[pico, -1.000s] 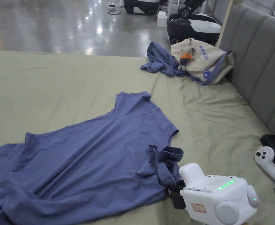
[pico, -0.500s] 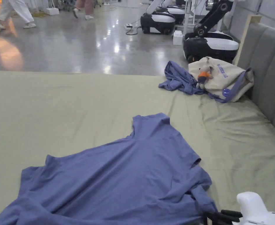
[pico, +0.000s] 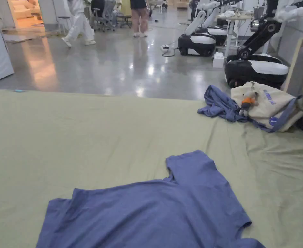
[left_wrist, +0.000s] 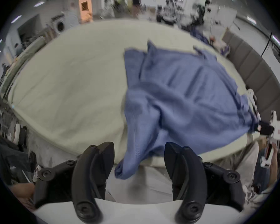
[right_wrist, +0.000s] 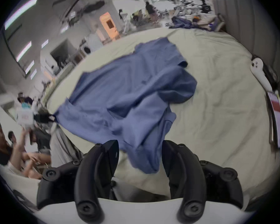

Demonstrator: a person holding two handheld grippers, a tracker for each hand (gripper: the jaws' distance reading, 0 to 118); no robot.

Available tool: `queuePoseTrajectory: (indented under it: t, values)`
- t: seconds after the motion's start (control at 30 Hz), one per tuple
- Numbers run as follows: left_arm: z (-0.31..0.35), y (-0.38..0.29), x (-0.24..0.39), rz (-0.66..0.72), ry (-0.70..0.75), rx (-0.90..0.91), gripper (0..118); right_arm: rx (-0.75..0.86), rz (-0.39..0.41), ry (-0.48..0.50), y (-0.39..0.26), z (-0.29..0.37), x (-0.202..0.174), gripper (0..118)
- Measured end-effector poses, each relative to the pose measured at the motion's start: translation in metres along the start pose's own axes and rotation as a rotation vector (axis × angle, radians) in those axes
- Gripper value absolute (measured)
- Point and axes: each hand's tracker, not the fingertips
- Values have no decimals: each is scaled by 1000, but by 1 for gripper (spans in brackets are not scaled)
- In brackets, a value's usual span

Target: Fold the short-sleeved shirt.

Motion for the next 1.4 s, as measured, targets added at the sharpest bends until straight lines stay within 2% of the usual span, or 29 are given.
queuePoseTrajectory:
  t: [0.07, 0.1, 0.13, 0.17, 0.2, 0.23, 0.27, 0.3, 0.37, 0.43, 0.5, 0.6, 0.63, 0.67, 0.7, 0.73, 0.77, 0.83, 0.97, 1.03, 1.13, 1.17, 1.2, 1.23, 1.27, 1.33, 1.4]
  values:
    - [41, -13, 2, 59, 32, 173, 75, 80, -20, -8, 4, 32, -6, 61]
    - [60, -16, 4, 84, 38, 246, 74, 146, -8, -22, 5, 51, -13, 48]
    - [81, -17, 5, 96, 30, 329, 67, 218, 17, -25, 7, 73, -21, 20]
    - [107, -15, 14, 93, 11, 412, 42, 292, 41, -43, 12, 93, -32, 6]
    - [121, -1, 17, 67, 9, 406, 1, 372, 66, -93, 19, 116, -44, 6]
    - [127, 13, 20, 51, 40, 403, 1, 405, 73, -85, 27, 133, -51, 6]
    - [132, 29, 18, 47, 45, 393, 1, 437, 77, -35, 34, 146, -58, 6]
    - [130, 50, 16, 28, -18, 386, 1, 531, 88, -38, 34, 158, -65, 6]
    - [105, 95, 6, 73, -137, 331, 1, 580, 148, -21, 44, 175, -81, 6]
    - [61, 132, -16, 79, -177, 266, 1, 632, 200, -88, 47, 183, -93, 6]
    - [17, 178, -19, 40, -160, 154, 1, 666, 227, -122, 51, 185, -98, 6]
    - [-62, 234, -13, -51, -49, -4, 4, 682, 210, -106, 60, 182, -99, 6]
    - [-87, 246, -14, -43, 4, -33, 17, 682, 200, -99, 64, 180, -97, 6]
    - [-115, 258, -18, -35, 43, -94, 40, 677, 195, -94, 67, 178, -95, 6]
    - [-139, 259, -20, -32, 54, -128, 68, 669, 190, -104, 71, 175, -94, 6]
    - [-160, 263, -24, 10, 73, -177, 76, 655, 189, -121, 75, 171, -93, 6]
    - [-174, 259, -26, 62, 88, -204, 76, 635, 190, -140, 79, 168, -90, 6]
    - [-192, 253, -23, 27, 63, -237, 76, 604, 193, -173, 84, 162, -85, 6]
    - [-210, 246, -12, -82, 105, -241, 76, 536, 165, -203, 91, 145, -70, 6]
    - [-201, 246, -7, -54, 111, -222, 76, 513, 155, -204, 92, 137, -62, 6]
    - [-191, 239, 15, -95, -18, -245, 72, 479, 148, -213, 91, 125, -56, 6]
    - [-193, 236, 25, -121, -35, -272, 68, 467, 149, -213, 91, 121, -55, 6]
    - [-195, 236, 35, -171, -25, -287, 55, 458, 148, -212, 91, 116, -54, 6]
    - [-201, 239, 36, -232, 7, -295, 35, 446, 147, -205, 91, 112, -53, 6]
    - [-198, 240, 40, -268, 52, -261, 6, 437, 150, -192, 89, 109, -50, 6]
    - [-191, 241, 34, -231, 45, -180, 5, 411, 153, -193, 90, 102, -48, 6]
    - [-185, 236, 24, -139, -12, -234, 5, 386, 167, -188, 92, 96, -46, 6]
